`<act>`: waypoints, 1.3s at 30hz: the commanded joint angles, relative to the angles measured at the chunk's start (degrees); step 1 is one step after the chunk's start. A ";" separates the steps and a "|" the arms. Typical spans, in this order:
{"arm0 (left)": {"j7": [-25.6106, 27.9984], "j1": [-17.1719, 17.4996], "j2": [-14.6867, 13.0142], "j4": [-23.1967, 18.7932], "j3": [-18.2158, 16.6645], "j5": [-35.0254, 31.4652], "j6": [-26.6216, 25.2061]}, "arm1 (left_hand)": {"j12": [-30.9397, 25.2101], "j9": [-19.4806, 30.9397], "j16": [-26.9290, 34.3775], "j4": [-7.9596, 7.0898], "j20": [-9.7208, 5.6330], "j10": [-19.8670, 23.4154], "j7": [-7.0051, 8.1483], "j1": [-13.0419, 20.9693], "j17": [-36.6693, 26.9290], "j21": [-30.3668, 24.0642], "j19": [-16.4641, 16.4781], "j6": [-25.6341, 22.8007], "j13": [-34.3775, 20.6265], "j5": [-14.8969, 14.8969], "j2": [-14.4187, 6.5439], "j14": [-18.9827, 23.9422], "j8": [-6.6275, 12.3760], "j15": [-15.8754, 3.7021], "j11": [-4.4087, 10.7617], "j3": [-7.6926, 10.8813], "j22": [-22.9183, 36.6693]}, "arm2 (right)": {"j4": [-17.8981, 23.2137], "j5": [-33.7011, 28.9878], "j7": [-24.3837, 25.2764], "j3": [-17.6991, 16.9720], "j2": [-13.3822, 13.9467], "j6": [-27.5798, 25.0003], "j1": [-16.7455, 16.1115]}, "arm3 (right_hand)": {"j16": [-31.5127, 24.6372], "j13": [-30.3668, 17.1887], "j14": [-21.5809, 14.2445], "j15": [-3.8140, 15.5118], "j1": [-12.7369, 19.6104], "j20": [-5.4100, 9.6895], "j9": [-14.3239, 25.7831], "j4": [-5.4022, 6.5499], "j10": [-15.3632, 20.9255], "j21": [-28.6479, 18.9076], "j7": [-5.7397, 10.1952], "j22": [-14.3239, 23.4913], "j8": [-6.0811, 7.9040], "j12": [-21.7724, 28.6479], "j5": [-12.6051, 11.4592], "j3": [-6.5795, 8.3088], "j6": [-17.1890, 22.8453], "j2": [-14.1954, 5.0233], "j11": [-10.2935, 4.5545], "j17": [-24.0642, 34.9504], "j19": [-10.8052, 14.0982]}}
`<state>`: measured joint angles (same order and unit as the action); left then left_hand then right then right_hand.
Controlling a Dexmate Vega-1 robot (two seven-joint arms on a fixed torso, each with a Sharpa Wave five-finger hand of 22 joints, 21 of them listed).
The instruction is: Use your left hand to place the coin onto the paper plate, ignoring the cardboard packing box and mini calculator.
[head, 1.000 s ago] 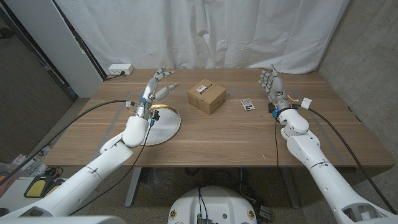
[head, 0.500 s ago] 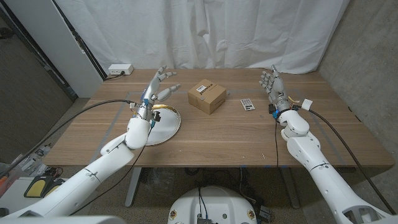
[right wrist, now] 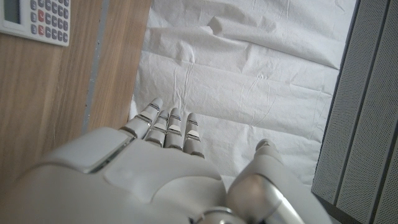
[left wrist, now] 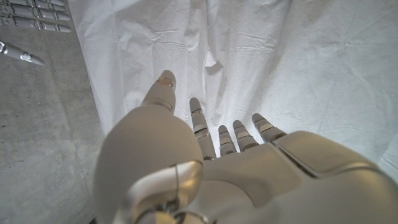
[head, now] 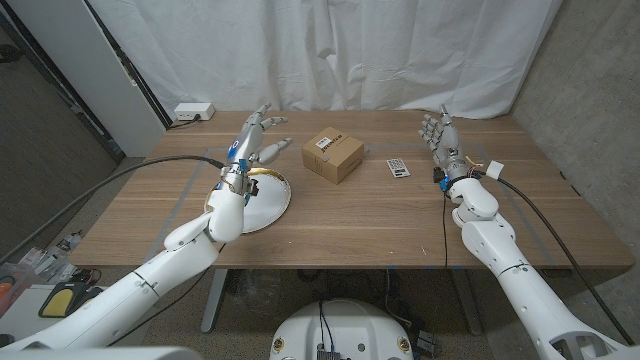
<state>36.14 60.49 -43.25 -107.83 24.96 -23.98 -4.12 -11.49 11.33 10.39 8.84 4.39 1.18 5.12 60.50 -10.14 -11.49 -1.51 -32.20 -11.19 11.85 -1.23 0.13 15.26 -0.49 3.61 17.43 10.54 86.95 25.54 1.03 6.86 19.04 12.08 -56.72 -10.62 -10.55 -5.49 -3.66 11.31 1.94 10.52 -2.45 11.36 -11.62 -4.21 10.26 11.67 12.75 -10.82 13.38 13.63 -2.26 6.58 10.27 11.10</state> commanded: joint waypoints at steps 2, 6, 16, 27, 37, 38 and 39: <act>0.69 0.16 -2.57 -4.53 2.11 -7.56 -8.60 | -0.36 0.34 0.44 -0.19 0.13 0.21 0.08 1.11 -0.14 -0.62 0.77 -0.72 -0.19 -0.12 0.01 0.38 0.13 -0.02 0.33 0.13 0.08 | 0.40 -0.18 0.13 -0.25 0.06 -0.41 0.52 | -0.12 -0.09 -0.65 -0.08 0.41 0.08 0.32 -0.49 0.68 -0.19 0.00 0.33 -0.02 0.36 0.12 0.19 0.64 -0.42 0.18 0.11 0.66; -1.00 0.21 -3.91 -6.00 2.14 -8.37 -10.29 | -0.37 0.36 0.47 -0.20 0.02 0.18 0.14 1.31 -0.15 -0.76 1.16 -0.90 -0.18 -0.17 -0.06 0.52 0.10 -0.17 0.41 0.15 0.07 | -0.03 0.16 0.03 -0.42 -0.30 0.25 0.57 | -0.13 -0.09 -0.67 -0.06 0.40 0.09 0.32 -0.50 0.72 -0.19 0.00 0.33 -0.02 0.36 0.13 0.18 0.68 -0.43 0.19 0.12 0.69; -7.54 -0.39 -6.70 -10.94 3.74 -13.97 -18.97 | -0.59 0.40 0.54 -0.27 0.11 0.71 0.53 1.74 -0.07 -0.44 0.50 -1.72 -0.15 -0.33 0.07 1.11 0.07 0.45 0.09 -0.08 0.04 | -0.45 0.59 -0.07 -0.85 -0.76 1.40 0.43 | -0.12 -0.10 -0.70 -0.09 0.28 0.11 0.33 -0.49 0.86 -0.17 0.01 0.33 -0.07 0.34 0.16 0.10 0.74 -0.44 0.09 0.15 0.68; -9.48 -1.55 -6.72 -11.41 7.64 -23.67 -26.13 | 0.08 0.42 -0.22 -0.43 0.33 -1.13 1.25 2.13 -0.03 -0.17 -0.25 -1.06 -0.09 -0.34 0.19 -1.07 -0.68 0.03 0.74 -0.43 0.04 | -1.27 1.10 -0.58 -1.11 -1.13 1.67 1.38 | -0.10 -0.11 -0.73 -0.24 0.16 0.06 0.33 -0.49 1.12 -0.15 0.04 0.34 -0.11 0.37 0.17 0.01 0.82 -0.45 0.16 0.17 0.68; -8.15 -3.55 -5.13 -7.23 11.06 -31.38 -28.17 | -0.08 0.45 -0.17 -0.48 -0.24 -1.11 1.68 2.52 -0.04 -0.14 -0.45 -1.73 -0.07 -0.30 0.27 -1.74 -0.74 -0.89 1.83 -0.67 0.03 | -1.50 0.82 -0.46 -0.86 -1.05 0.51 2.15 | -0.13 -0.12 -0.86 -0.03 0.03 0.10 0.34 -0.48 1.48 -0.13 0.10 0.35 -0.10 0.44 0.18 -0.09 1.01 -0.44 0.09 0.18 0.68; -8.67 -3.83 -5.25 -7.11 11.18 -31.56 -28.00 | -0.11 0.45 -0.15 -0.49 -0.33 -1.09 1.81 2.55 -0.05 -0.15 -0.46 -1.98 -0.06 -0.30 0.29 -1.76 -0.67 -1.13 1.99 -0.70 0.03 | -1.56 0.66 -0.43 -0.76 -1.07 0.51 2.23 | -0.12 -0.12 -0.85 -0.01 0.01 0.08 0.34 -0.48 1.50 -0.13 0.08 0.35 -0.09 0.44 0.18 -0.10 1.06 -0.43 0.15 0.18 0.67; -9.19 -4.16 -5.33 -6.97 11.36 -31.94 -27.90 | -0.11 0.45 -0.15 -0.50 -0.45 -1.10 1.82 2.56 -0.05 -0.14 -0.48 -2.05 -0.06 -0.29 0.31 -1.81 -0.66 -1.16 2.00 -0.73 0.03 | -1.61 0.52 -0.37 -0.68 -1.12 0.55 2.29 | -0.12 -0.12 -0.84 -0.08 0.00 0.08 0.34 -0.48 1.51 -0.12 0.05 0.35 -0.06 0.43 0.18 -0.11 1.15 -0.43 0.13 0.18 0.67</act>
<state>27.95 58.60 -49.20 -117.58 33.00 -49.52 -29.72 -11.50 11.61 10.15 8.39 4.19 0.03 6.57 62.46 -10.14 -11.65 -1.92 -33.60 -11.20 11.65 -1.07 -1.49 14.80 -1.15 4.96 16.96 10.39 85.99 26.32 0.74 5.88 18.17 13.40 -55.25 -10.62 -10.54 -6.03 -3.72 11.31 2.14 10.52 -2.61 12.40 -11.62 -4.12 10.55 11.66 12.75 -10.82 13.22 14.11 -2.26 6.76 10.26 11.30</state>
